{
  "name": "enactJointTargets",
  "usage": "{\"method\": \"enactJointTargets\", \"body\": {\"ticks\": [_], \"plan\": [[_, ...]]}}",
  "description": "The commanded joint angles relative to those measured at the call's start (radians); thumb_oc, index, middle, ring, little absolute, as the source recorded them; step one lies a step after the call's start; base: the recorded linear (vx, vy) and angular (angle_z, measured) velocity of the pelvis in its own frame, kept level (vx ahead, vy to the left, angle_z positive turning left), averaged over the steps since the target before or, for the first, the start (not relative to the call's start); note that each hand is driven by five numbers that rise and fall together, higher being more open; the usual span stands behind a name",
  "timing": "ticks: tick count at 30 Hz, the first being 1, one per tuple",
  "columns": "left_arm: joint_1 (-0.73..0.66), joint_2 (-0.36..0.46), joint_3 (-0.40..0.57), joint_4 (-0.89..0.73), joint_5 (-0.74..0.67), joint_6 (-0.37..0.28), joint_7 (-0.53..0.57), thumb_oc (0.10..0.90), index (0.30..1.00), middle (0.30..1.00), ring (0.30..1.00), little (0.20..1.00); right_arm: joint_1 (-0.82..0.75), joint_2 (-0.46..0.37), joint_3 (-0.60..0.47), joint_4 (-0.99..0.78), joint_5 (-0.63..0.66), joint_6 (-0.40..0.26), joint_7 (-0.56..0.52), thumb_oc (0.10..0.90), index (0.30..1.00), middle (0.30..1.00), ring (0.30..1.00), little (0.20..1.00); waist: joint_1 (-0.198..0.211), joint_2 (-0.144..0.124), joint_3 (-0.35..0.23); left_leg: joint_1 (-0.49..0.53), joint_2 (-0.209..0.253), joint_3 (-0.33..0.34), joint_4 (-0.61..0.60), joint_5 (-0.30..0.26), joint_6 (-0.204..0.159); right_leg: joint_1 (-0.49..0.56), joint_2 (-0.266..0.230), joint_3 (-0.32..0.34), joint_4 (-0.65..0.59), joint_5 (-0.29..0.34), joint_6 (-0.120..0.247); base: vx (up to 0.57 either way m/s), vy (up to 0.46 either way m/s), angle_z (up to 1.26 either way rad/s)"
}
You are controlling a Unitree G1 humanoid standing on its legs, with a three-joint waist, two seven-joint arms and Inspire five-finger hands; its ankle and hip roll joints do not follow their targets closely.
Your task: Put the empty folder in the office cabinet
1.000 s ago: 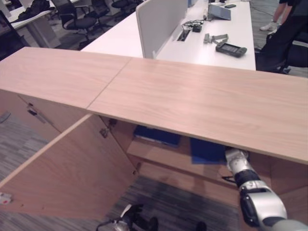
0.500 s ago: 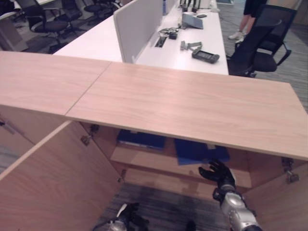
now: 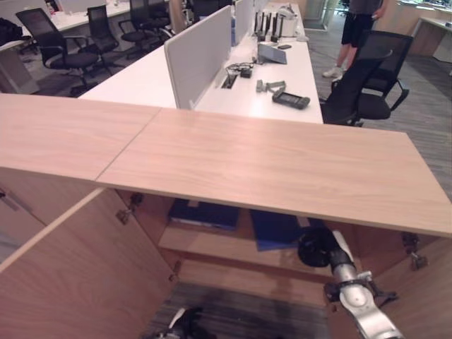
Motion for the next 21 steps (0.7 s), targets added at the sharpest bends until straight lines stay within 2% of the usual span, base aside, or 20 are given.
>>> {"method": "enactJointTargets", "body": {"ticks": [1,11,21], "plan": [[-0.043,0.001,-0.018,0.058,0.025,-0.045,-0.010,0.800,0.900,0.900,0.900,0.900,-0.099,-0.070,-0.006,-0.054,-0.061,-0.086,-0.018,0.400,0.300,0.300,0.300,0.300,0.032,0.001,-0.027,0.031,0.048,0.016,-0.001,-0.104,-0.039,-0.037,-0.078,0.060,0.125,-0.105,0.109,0.00,0.000,0.00],[-0.048,0.031,-0.047,0.024,0.021,-0.050,-0.030,0.800,0.900,0.900,0.900,0.900,-0.201,-0.091,0.059,0.061,-0.122,-0.058,-0.010,0.400,0.300,0.300,0.300,0.300,0.064,-0.006,0.004,0.025,0.054,-0.016,0.000,-0.099,-0.038,-0.040,-0.077,0.034,0.166,-0.132,0.103,0.01,-0.007,0.03],[-0.062,0.050,-0.090,-0.007,0.006,-0.049,-0.020,0.800,0.900,0.900,0.900,0.900,-0.275,-0.076,0.043,0.145,-0.075,-0.039,-0.059,0.400,0.300,0.300,0.300,0.300,0.100,0.001,0.078,-0.011,0.053,-0.067,0.005,-0.082,-0.036,-0.073,-0.088,-0.004,0.228,-0.157,0.094,-0.02,-0.016,0.16]]}}
